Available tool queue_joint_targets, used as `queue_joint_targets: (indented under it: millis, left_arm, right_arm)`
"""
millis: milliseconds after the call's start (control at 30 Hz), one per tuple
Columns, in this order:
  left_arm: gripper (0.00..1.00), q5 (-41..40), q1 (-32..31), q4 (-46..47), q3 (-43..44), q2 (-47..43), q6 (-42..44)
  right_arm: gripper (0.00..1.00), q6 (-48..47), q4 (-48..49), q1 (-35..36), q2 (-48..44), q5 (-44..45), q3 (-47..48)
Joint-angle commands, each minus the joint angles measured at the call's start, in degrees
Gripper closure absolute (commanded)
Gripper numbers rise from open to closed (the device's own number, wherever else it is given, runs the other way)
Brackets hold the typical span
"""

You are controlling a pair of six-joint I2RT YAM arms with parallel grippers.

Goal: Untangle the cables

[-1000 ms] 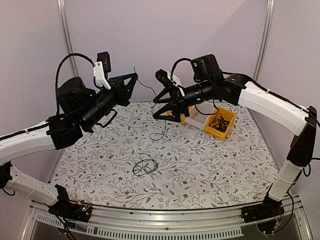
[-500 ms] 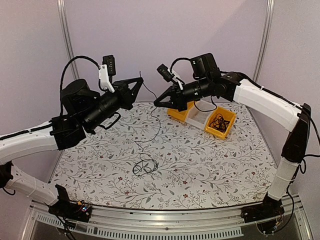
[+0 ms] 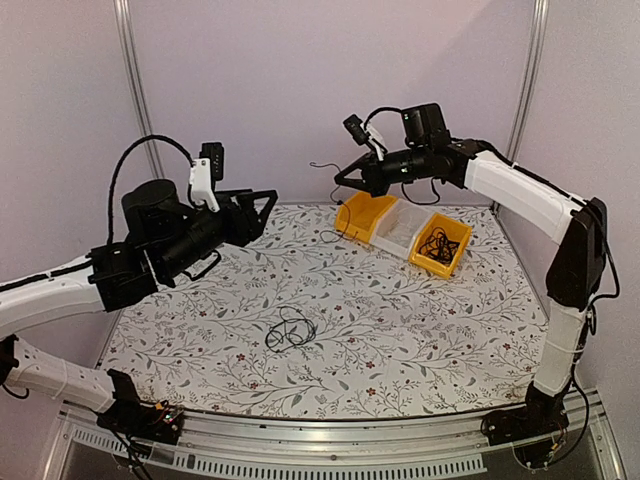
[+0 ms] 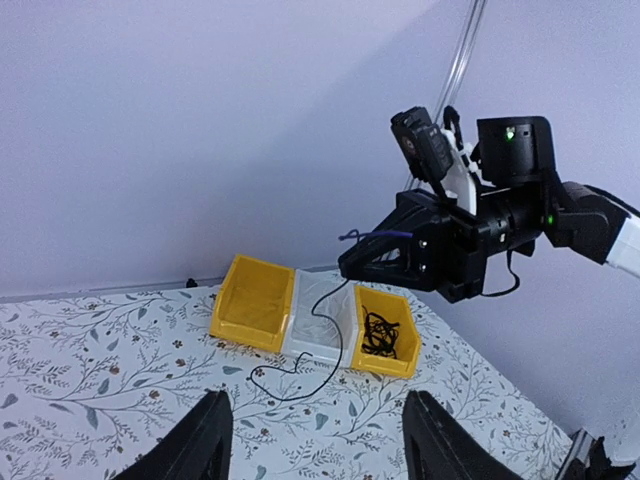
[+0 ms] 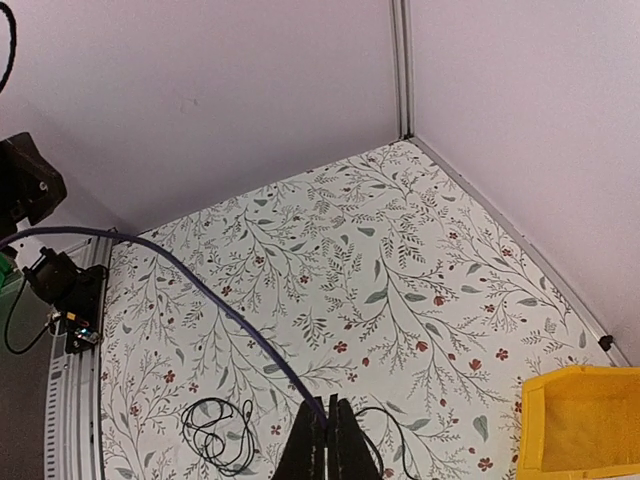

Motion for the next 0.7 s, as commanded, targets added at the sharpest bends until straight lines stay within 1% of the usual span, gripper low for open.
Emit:
queue_joint_targets:
  millis: [0, 167, 233, 333, 367, 667]
  left_arm:
    - [0.42, -3.46, 2.19, -9.46, -2.96, -2.48, -2.74]
    - [0.42, -2.36, 2.59, -7.72, -8.57, -6.91, -5.26]
    - [0.42, -3.02, 2.70, -8.46, -9.06, -8.02, -5.52]
    - [0.42, -3.79, 2.88, -9.41, -9.17, -9.33, -5.51]
    - [0.42, -3.84, 2.94, -9.44, -9.25, -9.69, -5.38]
    - [0.42, -4.02, 3.48, -10.15, -9.82, -10.15, -5.56]
  right_arm:
    - [1.00, -0.26, 3.87, -4.62, 4.77, 1.05, 5.51]
    - [1.00, 1.44, 5.96, -8.76, 9.93, 1.17, 12.33]
    - [1.00, 2.18, 7.26, -10.00, 12.13, 1.52, 14.26]
    - [0.94, 2.72, 9.87, -11.69, 14.21, 1.97, 16.05]
    - [0.94, 2.83, 10.87, -12.14, 15.15, 2.26, 16.36]
    - [0.94, 5.01, 13.88, -14.17, 23.88, 1.86, 20.32]
